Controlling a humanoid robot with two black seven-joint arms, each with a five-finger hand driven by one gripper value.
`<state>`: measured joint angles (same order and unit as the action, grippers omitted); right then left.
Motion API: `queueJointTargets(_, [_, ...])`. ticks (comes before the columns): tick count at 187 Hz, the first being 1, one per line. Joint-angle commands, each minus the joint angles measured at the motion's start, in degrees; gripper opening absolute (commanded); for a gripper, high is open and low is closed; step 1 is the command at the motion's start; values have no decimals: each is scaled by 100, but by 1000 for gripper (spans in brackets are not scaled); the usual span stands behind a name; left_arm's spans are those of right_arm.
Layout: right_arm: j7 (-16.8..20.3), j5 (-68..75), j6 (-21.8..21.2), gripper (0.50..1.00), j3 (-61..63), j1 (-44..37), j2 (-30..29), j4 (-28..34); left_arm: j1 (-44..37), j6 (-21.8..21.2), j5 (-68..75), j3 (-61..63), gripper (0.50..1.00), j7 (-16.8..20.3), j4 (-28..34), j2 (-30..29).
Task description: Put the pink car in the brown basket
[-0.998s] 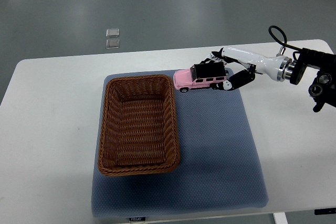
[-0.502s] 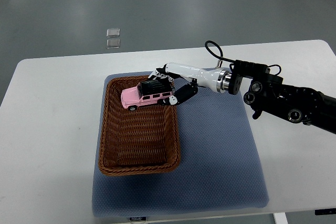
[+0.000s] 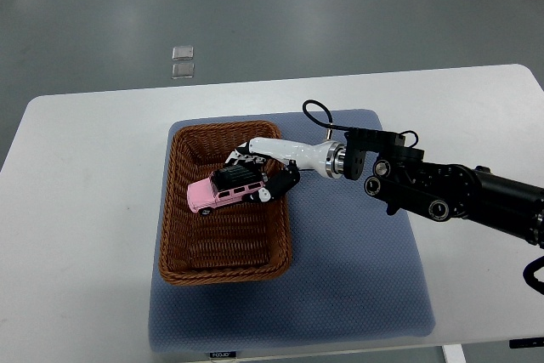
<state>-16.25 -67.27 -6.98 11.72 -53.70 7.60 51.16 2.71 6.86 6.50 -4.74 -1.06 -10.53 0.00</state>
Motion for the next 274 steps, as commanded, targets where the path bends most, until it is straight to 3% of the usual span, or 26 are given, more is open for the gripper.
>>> queueJointTargets(1, [-1, -5, 48, 713, -29, 35, -4, -45, -8, 0, 0, 0, 1000, 0, -2, 0])
queueJointTargets(9, [-1, -5, 39, 733, -29, 44, -30, -45, 1, 0, 0, 0, 1000, 0, -2, 0])
queueJointTargets(32, [-1, 47, 57, 866, 67, 53, -48, -54, 1, 0, 0, 9, 1000, 0, 7, 0])
queueJointTargets(45, [-10, 100, 57, 887, 155, 18, -4, -54, 1, 0, 0, 9, 1000, 0, 7, 0])
queueJointTargets(104, [-10, 1181, -13, 893, 1992, 114, 541, 25, -8, 0, 0, 9, 1000, 0, 7, 0])
queueJointTargets(168, [-10, 4520, -31, 911, 4057, 1617, 489, -28, -8, 9, 0, 9, 1000, 0, -11, 0])
queueJointTargets(196, [-19, 5435, -31, 911, 4260, 1995, 488, -115, 1, 9, 0, 17, 1000, 0, -11, 0])
queueJointTargets(274, [-28, 5488, -31, 911, 4268, 2233, 392, -168, 1, 17, 0, 17, 1000, 0, -11, 0])
